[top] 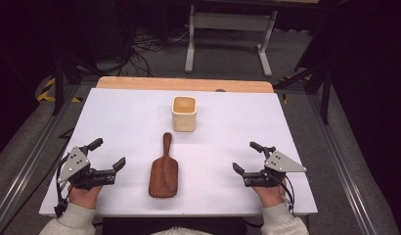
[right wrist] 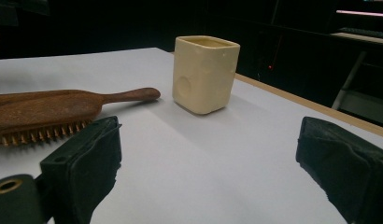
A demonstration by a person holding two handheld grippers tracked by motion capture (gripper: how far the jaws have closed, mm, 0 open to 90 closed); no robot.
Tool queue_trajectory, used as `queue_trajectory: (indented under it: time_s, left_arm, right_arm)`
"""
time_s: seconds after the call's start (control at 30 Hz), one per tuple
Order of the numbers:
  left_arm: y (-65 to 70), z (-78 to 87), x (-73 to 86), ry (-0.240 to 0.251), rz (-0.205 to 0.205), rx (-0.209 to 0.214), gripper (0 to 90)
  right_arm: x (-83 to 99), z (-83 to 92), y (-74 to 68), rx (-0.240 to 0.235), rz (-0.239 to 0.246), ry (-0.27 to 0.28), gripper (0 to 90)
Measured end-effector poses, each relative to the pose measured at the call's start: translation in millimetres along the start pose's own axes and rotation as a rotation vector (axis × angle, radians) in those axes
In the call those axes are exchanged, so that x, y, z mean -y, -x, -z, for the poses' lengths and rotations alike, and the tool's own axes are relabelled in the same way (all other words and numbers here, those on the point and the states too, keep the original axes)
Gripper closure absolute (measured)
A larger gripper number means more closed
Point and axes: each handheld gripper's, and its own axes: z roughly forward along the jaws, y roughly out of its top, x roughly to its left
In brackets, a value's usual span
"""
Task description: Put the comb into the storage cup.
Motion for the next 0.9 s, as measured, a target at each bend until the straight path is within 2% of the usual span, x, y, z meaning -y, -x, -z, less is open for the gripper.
queue_trajectory:
  time_s: [0.63,0.9]
  left_arm:
    - [-1.6,0.6,-3.1,-0.024,0.002,0.019,2.8]
    - [-1.9,0.6,-3.3,-0.026,0.003,0.017,2.8]
  right_arm:
    - [-2.9,-1.5,-1.6,-0.012,-0.010,0.005,7.4]
    - [-9.5,-5.4,-4.8,-0.046,-0.003,-0.001,7.4]
